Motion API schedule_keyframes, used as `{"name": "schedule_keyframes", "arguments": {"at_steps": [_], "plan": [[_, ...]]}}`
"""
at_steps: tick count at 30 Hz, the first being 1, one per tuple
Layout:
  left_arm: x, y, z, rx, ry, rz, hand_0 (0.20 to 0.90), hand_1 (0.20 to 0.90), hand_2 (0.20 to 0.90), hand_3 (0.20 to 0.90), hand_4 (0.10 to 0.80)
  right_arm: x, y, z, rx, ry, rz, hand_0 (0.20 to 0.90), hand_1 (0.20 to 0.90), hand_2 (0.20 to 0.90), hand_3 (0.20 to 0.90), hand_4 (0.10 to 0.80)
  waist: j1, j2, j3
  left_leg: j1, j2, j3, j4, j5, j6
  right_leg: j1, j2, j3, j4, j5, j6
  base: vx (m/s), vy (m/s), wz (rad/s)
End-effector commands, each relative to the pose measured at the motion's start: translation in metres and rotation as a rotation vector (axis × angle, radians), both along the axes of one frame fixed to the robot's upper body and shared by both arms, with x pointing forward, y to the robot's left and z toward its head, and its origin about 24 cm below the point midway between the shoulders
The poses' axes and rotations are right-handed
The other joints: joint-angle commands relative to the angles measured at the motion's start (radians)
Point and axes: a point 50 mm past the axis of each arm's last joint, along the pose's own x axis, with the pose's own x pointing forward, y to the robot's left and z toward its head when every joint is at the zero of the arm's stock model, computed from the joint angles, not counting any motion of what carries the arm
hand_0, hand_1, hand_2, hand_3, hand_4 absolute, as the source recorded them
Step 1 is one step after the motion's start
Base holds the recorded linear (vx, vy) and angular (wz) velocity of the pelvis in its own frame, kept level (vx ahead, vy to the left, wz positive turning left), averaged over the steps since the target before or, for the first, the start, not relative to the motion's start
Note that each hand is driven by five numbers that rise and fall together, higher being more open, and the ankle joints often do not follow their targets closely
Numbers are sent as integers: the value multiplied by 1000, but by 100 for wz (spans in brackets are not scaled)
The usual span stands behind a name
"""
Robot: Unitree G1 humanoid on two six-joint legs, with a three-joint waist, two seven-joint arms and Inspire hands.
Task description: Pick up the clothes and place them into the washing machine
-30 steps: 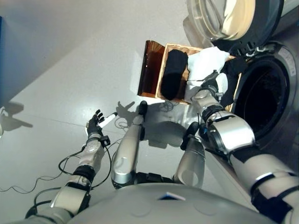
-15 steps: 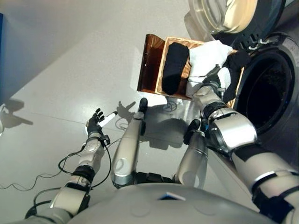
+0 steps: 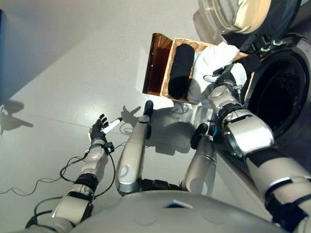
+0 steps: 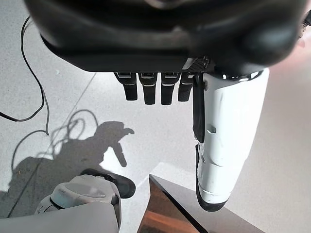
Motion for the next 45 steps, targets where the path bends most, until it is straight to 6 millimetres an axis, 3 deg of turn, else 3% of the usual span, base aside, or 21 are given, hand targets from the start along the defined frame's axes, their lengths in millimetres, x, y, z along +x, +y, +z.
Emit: {"name": "schedule_keyframes", "arguments": {"at_steps": [1,9,11,20,30,38,41,42,43,45], "plan": [[6,28,13,101,-42,7,900,900,900,900,800,0,25,-10,73,28,66,200,200,200,200,300,37,5,23,-9,-29,60,159,-216,24,-1,9,38,-114,101,-21,0,0,0],[5,32,9,107,-10,35,900,900,900,900,800,-5,27,-18,107,24,59,200,200,200,200,300,22,-7,13,7,-26,61,143,-212,20,17,11,36,-132,107,-21,-7,1,0],[4,33,7,106,0,50,900,900,900,900,800,-6,24,-20,123,14,46,200,200,200,200,300,15,-14,10,9,-27,67,121,-179,25,18,11,33,-155,138,-26,-51,1,1],[4,39,2,100,39,128,900,900,900,900,800,-10,27,-23,294,-140,45,200,200,200,200,300,-24,-56,0,97,-10,76,58,-165,15,99,23,30,-219,157,-22,15,-22,-3],[-2,43,0,70,43,170,900,900,900,900,800,-20,7,-19,479,-311,-9,200,200,200,200,300,-66,-93,-13,207,6,83,-39,-132,0,205,38,24,-305,176,-21,16,-44,-13],[-8,39,-4,44,53,160,900,900,900,900,800,-31,-2,-28,508,-321,-18,200,200,200,200,300,-83,-108,-36,263,9,81,-111,-98,-10,261,39,13,-362,197,-14,17,-33,-5],[-7,37,-3,47,45,139,900,900,900,900,800,-33,-6,-31,383,-253,35,200,200,200,200,300,-81,-109,-35,271,8,78,-118,-94,-11,267,41,9,-367,198,-16,-10,-32,0],[-8,37,-3,52,49,135,900,900,900,900,800,-33,-7,-32,336,-220,53,527,527,527,527,533,-79,-110,-35,270,8,78,-116,-94,-10,266,40,9,-367,199,-16,-21,-33,8],[-6,36,-3,57,48,127,900,900,900,900,800,-34,-8,-35,283,-188,66,900,900,900,900,800,-77,-109,-34,263,6,74,-111,-94,-9,263,39,7,-363,199,-18,-21,-34,9],[-4,34,-2,63,47,116,900,900,900,900,800,-34,-10,-35,218,-156,79,900,900,900,900,800,-75,-107,-34,255,4,70,-107,-93,-9,257,37,5,-358,199,-17,-24,-26,5]]}}
